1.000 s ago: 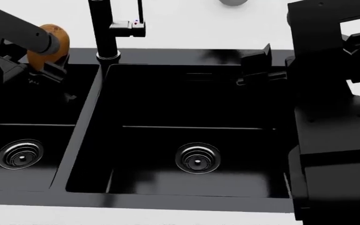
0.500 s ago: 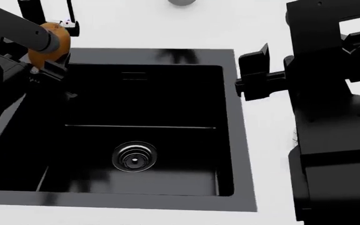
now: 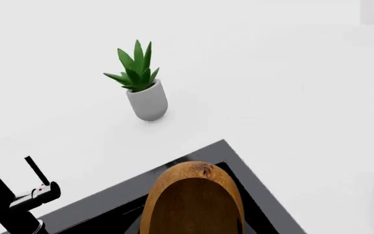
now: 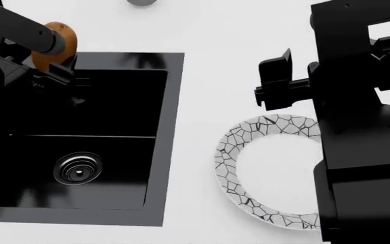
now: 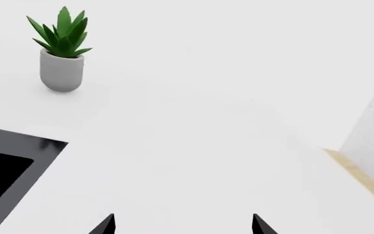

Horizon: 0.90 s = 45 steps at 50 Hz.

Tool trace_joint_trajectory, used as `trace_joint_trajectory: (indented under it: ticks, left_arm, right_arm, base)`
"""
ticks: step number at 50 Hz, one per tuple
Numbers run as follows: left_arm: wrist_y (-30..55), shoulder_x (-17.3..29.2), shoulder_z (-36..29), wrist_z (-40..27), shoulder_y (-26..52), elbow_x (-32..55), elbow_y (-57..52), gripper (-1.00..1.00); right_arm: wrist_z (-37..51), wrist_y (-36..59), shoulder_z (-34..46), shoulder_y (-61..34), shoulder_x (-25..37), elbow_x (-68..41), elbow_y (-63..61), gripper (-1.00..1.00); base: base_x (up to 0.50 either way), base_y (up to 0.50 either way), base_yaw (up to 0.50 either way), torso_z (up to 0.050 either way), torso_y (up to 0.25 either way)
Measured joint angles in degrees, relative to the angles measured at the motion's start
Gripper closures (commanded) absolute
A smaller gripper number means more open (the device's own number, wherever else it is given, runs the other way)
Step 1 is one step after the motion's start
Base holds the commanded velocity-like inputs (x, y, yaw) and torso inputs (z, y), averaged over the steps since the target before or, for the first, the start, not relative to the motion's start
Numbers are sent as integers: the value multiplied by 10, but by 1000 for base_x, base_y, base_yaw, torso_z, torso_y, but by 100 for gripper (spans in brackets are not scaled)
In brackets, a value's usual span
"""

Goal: Pick the kiwi from the sink and place it on the plate located on the counter

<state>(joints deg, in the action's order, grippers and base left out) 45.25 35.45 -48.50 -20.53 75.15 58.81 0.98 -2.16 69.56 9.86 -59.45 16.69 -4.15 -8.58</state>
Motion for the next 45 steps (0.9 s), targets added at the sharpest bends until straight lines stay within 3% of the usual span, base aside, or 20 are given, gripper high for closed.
trace_joint_trajectory:
  ticks: [31, 45]
  left_arm:
    - [-10, -22, -5, 12, 4, -11, 31, 100]
    - [-6, -26, -5, 8, 7, -10, 39, 100]
  right_arm:
    - [5, -8, -2, 2, 1, -4, 8, -100]
    - [9, -12, 5, 2, 2, -2, 12, -100]
  base:
    - [0, -500, 0, 0, 0]
    - [0, 0, 0, 0, 1]
